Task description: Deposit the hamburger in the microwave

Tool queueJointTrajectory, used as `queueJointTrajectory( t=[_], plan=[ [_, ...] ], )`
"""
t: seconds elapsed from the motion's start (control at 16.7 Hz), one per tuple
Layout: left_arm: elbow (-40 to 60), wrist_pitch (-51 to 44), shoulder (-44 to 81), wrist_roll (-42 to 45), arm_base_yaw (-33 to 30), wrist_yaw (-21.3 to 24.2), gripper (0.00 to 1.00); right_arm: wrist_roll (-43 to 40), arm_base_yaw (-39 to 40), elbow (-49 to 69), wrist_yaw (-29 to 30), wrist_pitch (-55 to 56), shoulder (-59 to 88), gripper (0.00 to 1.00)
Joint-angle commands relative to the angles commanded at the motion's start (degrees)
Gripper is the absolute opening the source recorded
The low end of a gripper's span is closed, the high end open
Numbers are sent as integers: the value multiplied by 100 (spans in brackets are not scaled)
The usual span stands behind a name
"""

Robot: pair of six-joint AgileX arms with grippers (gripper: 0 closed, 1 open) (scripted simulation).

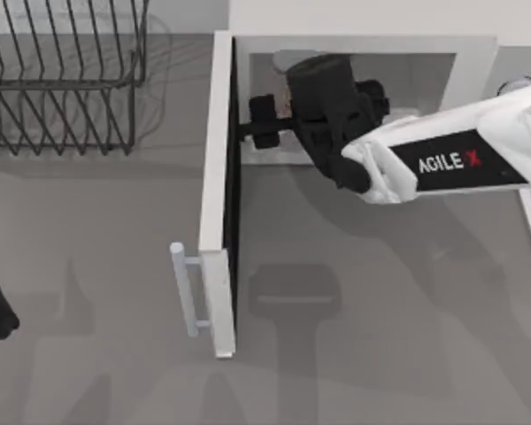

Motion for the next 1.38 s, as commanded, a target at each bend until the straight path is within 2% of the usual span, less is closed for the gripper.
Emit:
queueJointTrajectory(
  t=[0.36,0.78,1.08,1.38],
  plan=[
    [0,0,0,0,0,0,100,480,613,-1471,231,387,-694,100],
    [0,0,0,0,0,0,100,826,1156,-3089,883,859,-1591,100],
    [0,0,0,0,0,0,100,830,1323,-3756,1293,1048,-1843,100],
    [0,0,0,0,0,0,100,821,1338,-3864,1327,1017,-1770,100]
  ],
)
